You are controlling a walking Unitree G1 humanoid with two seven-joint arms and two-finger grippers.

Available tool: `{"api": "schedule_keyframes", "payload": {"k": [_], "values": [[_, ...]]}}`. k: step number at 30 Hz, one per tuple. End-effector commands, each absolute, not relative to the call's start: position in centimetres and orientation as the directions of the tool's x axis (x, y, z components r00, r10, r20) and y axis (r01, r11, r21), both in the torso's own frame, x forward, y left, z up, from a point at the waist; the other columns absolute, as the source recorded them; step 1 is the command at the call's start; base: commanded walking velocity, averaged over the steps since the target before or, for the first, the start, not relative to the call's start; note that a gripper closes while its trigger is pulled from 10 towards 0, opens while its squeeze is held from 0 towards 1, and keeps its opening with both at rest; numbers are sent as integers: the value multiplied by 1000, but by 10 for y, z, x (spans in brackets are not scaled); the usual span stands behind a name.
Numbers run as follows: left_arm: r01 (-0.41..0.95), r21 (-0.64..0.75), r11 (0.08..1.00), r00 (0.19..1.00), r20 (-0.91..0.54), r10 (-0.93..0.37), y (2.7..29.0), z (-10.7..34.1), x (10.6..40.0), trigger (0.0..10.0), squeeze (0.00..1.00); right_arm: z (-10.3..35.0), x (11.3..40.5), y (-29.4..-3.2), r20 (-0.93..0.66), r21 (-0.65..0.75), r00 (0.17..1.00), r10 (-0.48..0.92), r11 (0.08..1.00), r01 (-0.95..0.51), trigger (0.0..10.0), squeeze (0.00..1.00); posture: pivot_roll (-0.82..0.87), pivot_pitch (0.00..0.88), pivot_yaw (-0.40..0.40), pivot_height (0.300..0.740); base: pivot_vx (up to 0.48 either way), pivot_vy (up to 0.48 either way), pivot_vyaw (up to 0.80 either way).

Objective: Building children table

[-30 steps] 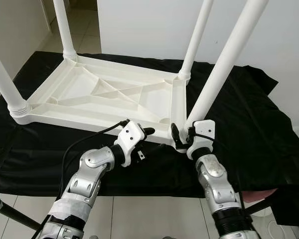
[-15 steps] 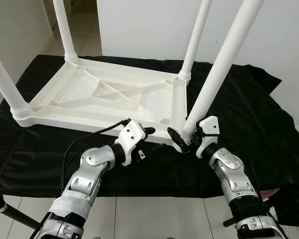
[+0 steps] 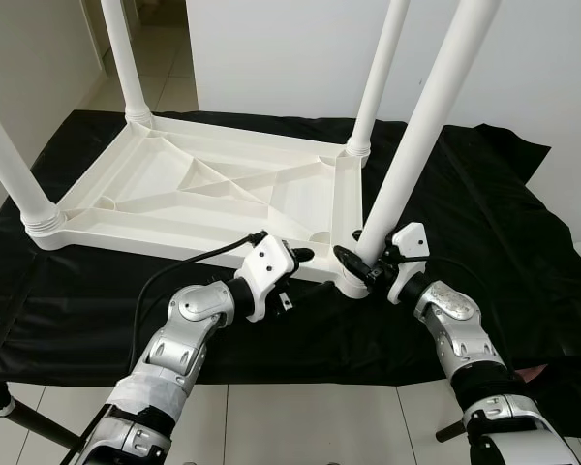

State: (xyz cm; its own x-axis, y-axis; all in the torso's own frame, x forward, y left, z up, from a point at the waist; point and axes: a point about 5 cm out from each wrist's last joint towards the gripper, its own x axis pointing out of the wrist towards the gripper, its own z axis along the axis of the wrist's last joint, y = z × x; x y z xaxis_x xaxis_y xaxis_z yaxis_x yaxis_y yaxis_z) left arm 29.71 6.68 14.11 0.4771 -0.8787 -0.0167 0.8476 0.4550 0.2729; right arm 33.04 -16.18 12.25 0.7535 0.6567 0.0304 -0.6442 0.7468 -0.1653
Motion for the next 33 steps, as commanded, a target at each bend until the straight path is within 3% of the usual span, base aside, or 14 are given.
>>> {"api": "schedule_keyframes", "payload": {"k": [1, 3, 4, 23, 25, 26, 28, 33], "values": [[841, 283, 461, 486, -20, -874, 66, 141, 299, 10000, 0, 114, 328, -164, -19, -191, 750, 661, 734, -652, 4471, 0, -68, 0, -32, 740, 0, 0, 0], [841, 282, 463, 487, -18, -873, 66, 141, 299, 10000, 0, 115, 329, -165, -14, -190, 762, 648, 746, -638, 4471, 0, -68, 0, -32, 740, 0, 0, 0], [839, 279, 468, 490, -14, -871, 66, 141, 300, 10000, 0, 114, 330, -167, -10, -188, 774, 633, 759, -623, 10000, 0, -66, 0, -35, 740, 0, 0, 0], [825, 242, 510, 524, 6, -852, 76, 142, 300, 10000, 0, 119, 317, -141, 125, -119, 914, 386, 920, -372, 10000, 0, -53, 0, -41, 740, 0, 0, 0], [825, 241, 511, 525, 7, -851, 76, 142, 300, 10000, 0, 119, 315, -139, 130, -97, 929, 347, 937, -336, 10000, 0, -56, 0, -39, 740, 0, 0, 0], [822, 242, 515, 530, 7, -848, 78, 143, 301, 10000, 0, 121, 309, -134, 143, -64, 970, 199, 979, -191, 10000, 0, -55, 0, -47, 740, 0, 0, 0], [820, 244, 517, 532, 9, -847, 78, 144, 301, 10000, 0, 122, 304, -132, 151, -49, 983, 102, 994, -95, 10000, 0, -55, 0, -47, 740, 0, 0, 0], [819, 241, 521, 534, 11, -845, 79, 144, 301, 10000, 0, 121, 299, -122, 131, -10, 989, 70, 998, -69, 10000, 0, -58, 0, -46, 740, 0, 0, 0]]}}
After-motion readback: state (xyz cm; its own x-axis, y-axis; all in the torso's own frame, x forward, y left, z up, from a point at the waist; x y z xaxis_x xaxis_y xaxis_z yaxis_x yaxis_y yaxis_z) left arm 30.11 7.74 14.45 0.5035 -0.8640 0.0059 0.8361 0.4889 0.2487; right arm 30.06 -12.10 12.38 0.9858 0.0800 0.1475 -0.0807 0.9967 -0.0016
